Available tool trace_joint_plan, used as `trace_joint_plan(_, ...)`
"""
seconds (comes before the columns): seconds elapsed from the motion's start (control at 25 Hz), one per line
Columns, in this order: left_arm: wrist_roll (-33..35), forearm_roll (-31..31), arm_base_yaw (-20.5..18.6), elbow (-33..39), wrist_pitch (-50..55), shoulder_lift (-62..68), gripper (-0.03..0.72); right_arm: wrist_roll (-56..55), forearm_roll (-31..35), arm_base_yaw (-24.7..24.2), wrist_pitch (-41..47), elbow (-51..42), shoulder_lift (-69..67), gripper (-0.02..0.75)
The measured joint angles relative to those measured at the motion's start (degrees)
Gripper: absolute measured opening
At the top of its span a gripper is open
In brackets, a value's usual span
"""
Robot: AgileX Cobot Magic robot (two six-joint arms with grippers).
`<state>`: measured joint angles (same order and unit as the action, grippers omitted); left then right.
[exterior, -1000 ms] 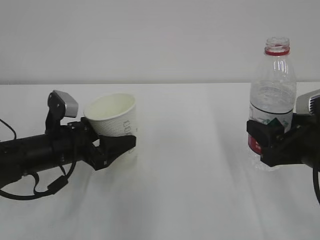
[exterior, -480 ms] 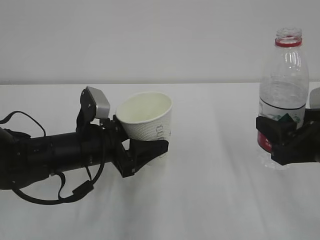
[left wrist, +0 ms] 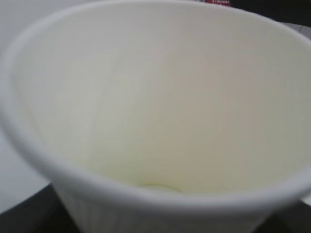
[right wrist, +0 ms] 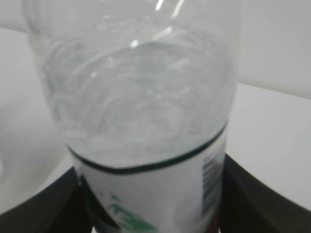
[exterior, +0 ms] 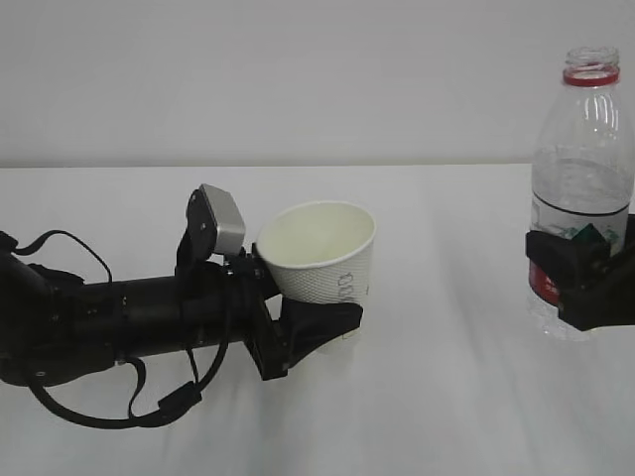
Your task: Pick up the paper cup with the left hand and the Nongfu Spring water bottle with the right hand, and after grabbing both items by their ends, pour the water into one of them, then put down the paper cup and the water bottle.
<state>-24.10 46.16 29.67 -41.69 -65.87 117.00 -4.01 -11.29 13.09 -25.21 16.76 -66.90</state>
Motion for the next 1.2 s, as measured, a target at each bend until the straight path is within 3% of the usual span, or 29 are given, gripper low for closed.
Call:
trace_joint_plan(0.52, 0.0, 1.1, 5.8, -0.8, 0.0, 0.0, 0.552, 0.0, 0.0, 0.0, 9.8, -0.2, 9.8, 0.493)
trace_joint_plan(0.84, 0.0, 1.1, 9.3, -3.4, 0.6, 0.0, 0.55, 1.3, 0.0, 0.0, 10.5, -0.3, 10.0, 0.493)
trace_joint_plan(1.2, 0.0, 1.1, 9.6, -4.5, 2.5, 0.1, 0.549, 6.2, 0.0, 0.0, 10.5, -0.3, 10.0, 0.493)
